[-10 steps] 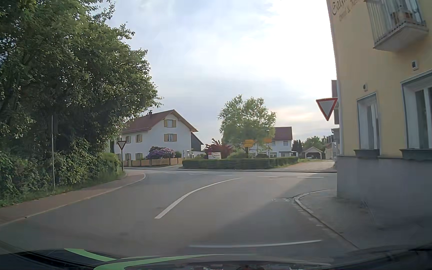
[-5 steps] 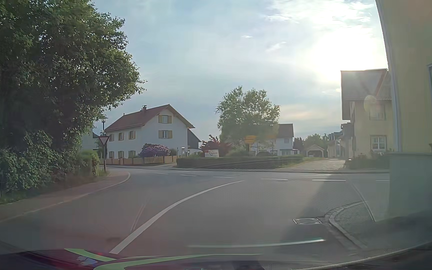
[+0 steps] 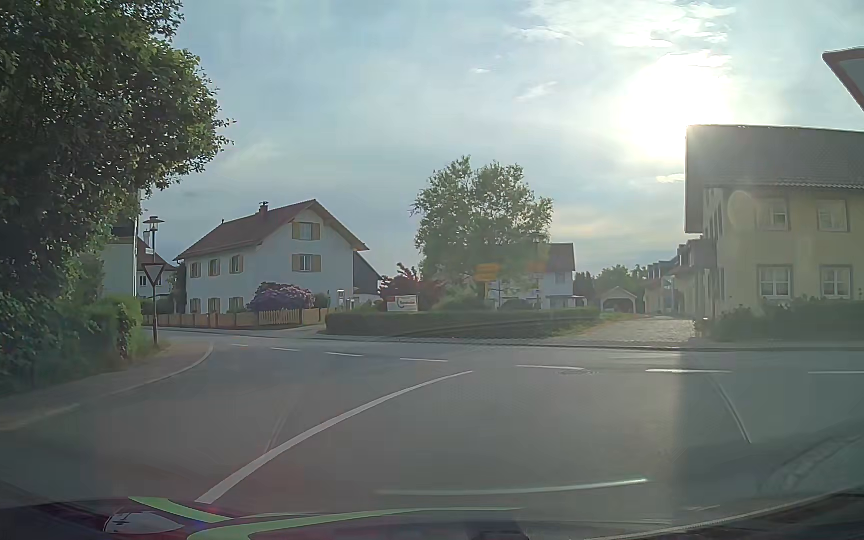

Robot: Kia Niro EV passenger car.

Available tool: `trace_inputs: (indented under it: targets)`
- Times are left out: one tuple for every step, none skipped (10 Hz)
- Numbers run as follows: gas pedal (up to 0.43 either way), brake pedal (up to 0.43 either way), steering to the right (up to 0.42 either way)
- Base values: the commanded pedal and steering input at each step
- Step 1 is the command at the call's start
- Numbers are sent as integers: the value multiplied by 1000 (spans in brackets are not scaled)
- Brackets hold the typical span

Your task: Follow the waypoints while adhering to traffic rules and regulations

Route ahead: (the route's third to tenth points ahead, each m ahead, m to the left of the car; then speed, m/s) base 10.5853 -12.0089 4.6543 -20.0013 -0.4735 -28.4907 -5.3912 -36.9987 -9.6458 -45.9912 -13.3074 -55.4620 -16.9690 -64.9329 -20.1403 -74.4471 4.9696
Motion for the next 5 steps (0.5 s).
trace_inputs:
  targets:
    - [0, 287, 131]
    - [0, 268, 159]
    - [0, 250, 184]
    - [0, 250, 216]
    - [0, 244, 247]
